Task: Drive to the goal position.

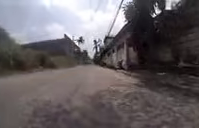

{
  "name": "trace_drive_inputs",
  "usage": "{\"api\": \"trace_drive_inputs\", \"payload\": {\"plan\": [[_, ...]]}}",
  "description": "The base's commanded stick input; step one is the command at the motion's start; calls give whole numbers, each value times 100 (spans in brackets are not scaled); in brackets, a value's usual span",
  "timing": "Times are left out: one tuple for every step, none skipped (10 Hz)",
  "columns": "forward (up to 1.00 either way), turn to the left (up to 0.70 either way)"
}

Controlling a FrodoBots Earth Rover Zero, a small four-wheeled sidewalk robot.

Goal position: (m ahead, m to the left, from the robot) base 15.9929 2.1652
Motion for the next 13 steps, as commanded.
{"api": "trace_drive_inputs", "payload": {"plan": [[100,0],[100,0],[100,0],[100,0],[100,0],[100,-1],[100,-2],[100,-2],[100,-2],[100,-7],[100,-20],[100,-38],[100,-40]]}}
